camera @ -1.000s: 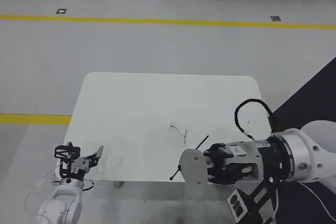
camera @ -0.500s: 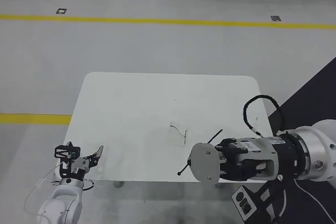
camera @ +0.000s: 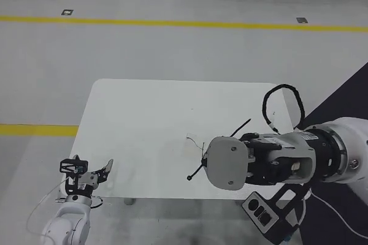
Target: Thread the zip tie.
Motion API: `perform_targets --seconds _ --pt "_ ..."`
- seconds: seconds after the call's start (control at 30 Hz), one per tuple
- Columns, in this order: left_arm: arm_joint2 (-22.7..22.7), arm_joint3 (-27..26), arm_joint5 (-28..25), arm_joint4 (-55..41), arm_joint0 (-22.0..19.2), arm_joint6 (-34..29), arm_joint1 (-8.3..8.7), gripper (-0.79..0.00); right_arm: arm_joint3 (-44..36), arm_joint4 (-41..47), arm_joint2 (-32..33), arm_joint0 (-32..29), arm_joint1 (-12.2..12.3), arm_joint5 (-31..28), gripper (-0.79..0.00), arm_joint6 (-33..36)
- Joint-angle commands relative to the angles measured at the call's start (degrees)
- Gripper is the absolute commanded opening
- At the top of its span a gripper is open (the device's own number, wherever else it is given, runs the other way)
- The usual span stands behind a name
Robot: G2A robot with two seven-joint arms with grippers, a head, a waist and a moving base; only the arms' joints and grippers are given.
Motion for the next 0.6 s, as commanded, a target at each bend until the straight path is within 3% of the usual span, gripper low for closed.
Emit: perform_targets --seconds 0.0,0.27,0.4,0.57 --pt "0.0 0.0 0.0 0.0 0.0 0.0 0.0 0.0 0.3 0.6 -1.9 1.1 -0.7 0.0 -0.785 -0.1" --pt "0.0 0.0 0.0 0.0 0.0 0.0 0.0 0.0 0.1 -1.4 -10.8 6.2 -4.0 0.1 -0.785 -2.9" --pt "0.0 0.0 0.0 0.0 0.0 0.0 0.0 0.0 1.2 -0.4 -11.4 7.8 -5.3 5.3 -0.785 -2.6" --pt "0.0 0.0 0.0 0.0 0.0 0.0 0.0 0.0 1.4 1.8 -9.7 7.6 -5.8 5.2 -0.785 -2.6"
